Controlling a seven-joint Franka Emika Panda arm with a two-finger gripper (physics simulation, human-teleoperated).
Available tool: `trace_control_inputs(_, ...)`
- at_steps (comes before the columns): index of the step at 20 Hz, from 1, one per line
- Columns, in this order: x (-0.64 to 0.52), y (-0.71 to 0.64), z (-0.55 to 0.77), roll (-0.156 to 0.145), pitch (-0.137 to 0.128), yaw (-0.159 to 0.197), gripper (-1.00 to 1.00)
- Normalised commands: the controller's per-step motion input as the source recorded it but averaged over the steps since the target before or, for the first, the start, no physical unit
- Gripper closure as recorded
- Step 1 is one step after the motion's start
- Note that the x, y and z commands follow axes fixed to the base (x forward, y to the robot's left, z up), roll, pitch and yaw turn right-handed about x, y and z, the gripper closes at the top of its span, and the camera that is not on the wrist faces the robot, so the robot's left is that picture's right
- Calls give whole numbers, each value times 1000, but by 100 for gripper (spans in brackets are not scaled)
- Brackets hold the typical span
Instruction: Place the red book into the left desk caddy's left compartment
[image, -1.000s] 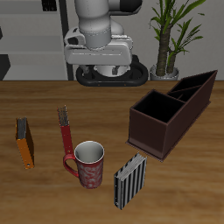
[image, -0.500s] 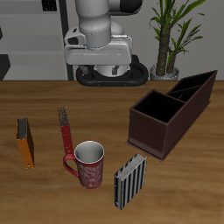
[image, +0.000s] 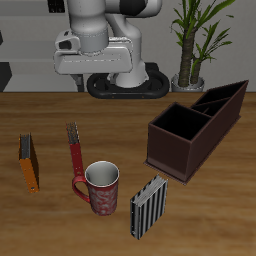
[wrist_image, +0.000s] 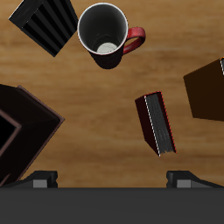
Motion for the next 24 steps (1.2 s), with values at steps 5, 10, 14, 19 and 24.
trace_control_inputs(5,101,-494,-108,-53,-8,51,-100)
trace_control_inputs(10,135,-241,-112,-15,-35,51,-100)
trace_control_inputs(14,169,-180,-150,-22,-10,26,-100)
trace_control_inputs(19,152,-117,-334,-27,27,-11,-100)
trace_control_inputs(24,93,34,-300,-13,15,3,-100)
